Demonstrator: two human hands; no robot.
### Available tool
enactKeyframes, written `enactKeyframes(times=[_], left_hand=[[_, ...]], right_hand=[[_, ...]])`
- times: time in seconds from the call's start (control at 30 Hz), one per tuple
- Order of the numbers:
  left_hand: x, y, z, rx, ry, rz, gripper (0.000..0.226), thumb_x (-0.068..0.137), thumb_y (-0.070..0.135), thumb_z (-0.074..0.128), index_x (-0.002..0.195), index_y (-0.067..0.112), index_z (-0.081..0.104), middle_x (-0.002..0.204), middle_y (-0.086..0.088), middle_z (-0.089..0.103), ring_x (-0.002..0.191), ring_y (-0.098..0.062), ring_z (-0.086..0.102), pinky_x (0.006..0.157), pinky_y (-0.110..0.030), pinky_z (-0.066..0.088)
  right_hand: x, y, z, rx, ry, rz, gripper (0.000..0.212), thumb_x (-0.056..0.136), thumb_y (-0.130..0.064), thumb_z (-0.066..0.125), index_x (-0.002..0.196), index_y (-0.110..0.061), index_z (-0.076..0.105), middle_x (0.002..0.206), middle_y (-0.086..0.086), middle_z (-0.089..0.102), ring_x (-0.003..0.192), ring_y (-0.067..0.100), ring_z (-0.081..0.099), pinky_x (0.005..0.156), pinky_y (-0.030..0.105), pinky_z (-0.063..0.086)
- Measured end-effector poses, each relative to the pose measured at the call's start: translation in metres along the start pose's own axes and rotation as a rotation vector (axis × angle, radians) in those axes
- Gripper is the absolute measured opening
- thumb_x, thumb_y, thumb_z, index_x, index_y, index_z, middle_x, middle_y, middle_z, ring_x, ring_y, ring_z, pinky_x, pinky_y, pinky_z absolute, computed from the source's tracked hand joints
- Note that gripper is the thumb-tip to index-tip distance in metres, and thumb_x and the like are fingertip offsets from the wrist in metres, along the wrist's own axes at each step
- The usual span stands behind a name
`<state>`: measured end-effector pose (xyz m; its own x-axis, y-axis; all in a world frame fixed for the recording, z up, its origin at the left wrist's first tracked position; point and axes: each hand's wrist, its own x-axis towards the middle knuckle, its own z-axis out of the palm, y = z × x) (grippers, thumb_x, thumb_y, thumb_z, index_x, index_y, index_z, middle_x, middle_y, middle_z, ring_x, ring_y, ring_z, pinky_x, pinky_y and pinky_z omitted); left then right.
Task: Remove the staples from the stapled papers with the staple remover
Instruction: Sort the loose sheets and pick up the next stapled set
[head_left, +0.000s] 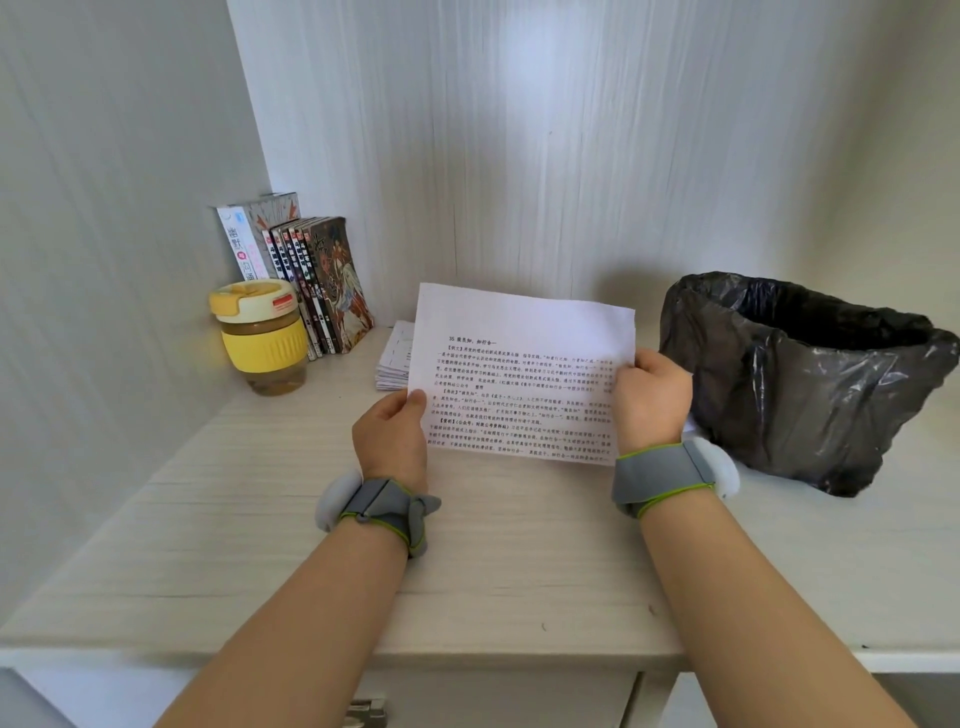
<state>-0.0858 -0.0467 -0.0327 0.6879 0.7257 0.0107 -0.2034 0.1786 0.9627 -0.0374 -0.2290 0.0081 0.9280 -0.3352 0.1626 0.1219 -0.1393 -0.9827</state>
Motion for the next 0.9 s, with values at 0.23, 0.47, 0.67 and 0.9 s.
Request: enactKeyframes(times=[0.23, 0.47, 0.67, 0.9], left_hand=[[0.001, -0.002, 0.000, 0.065, -0.078, -0.014, 0.024, 0.081, 0.007, 0.064, 0.104, 0.015, 0.066, 0.082, 0.008, 0.063, 0.073, -0.006, 0.060, 0.064, -0.019, 0.051], [0.007, -0.005, 0.000, 0.235, 0.009, 0.022, 0.019, 0.084, 0.005, 0.057, 0.102, 0.004, 0.063, 0.085, -0.002, 0.066, 0.081, -0.019, 0.058, 0.079, -0.030, 0.048], [0.002, 0.001, -0.002, 0.428, 0.242, 0.094, 0.027, 0.087, 0.006, 0.050, 0.114, 0.003, 0.056, 0.115, -0.014, 0.062, 0.107, -0.029, 0.056, 0.079, -0.024, 0.036], [-0.002, 0.003, -0.003, 0.494, 0.157, 0.040, 0.036, 0.086, 0.007, 0.050, 0.122, 0.002, 0.051, 0.122, -0.015, 0.060, 0.110, -0.030, 0.056, 0.075, -0.025, 0.037]], right_hand=[[0.005, -0.003, -0.004, -0.012, 0.023, 0.043, 0.039, 0.080, 0.003, 0.040, 0.105, -0.006, 0.069, 0.092, 0.013, 0.059, 0.082, 0.022, 0.049, 0.071, 0.027, 0.038], [0.005, -0.002, -0.008, 0.110, 0.030, -0.019, 0.034, 0.079, 0.002, 0.040, 0.097, -0.002, 0.069, 0.082, 0.010, 0.063, 0.078, 0.023, 0.051, 0.074, 0.034, 0.045], [0.014, 0.002, -0.011, -0.199, 0.132, 0.056, 0.035, 0.082, 0.000, 0.043, 0.106, -0.011, 0.067, 0.118, 0.013, 0.063, 0.109, 0.030, 0.056, 0.091, 0.034, 0.043], [0.005, 0.003, -0.004, -0.648, -0.047, 0.052, 0.030, 0.085, -0.013, 0.045, 0.109, -0.010, 0.063, 0.122, 0.017, 0.055, 0.108, 0.034, 0.055, 0.096, 0.038, 0.043]])
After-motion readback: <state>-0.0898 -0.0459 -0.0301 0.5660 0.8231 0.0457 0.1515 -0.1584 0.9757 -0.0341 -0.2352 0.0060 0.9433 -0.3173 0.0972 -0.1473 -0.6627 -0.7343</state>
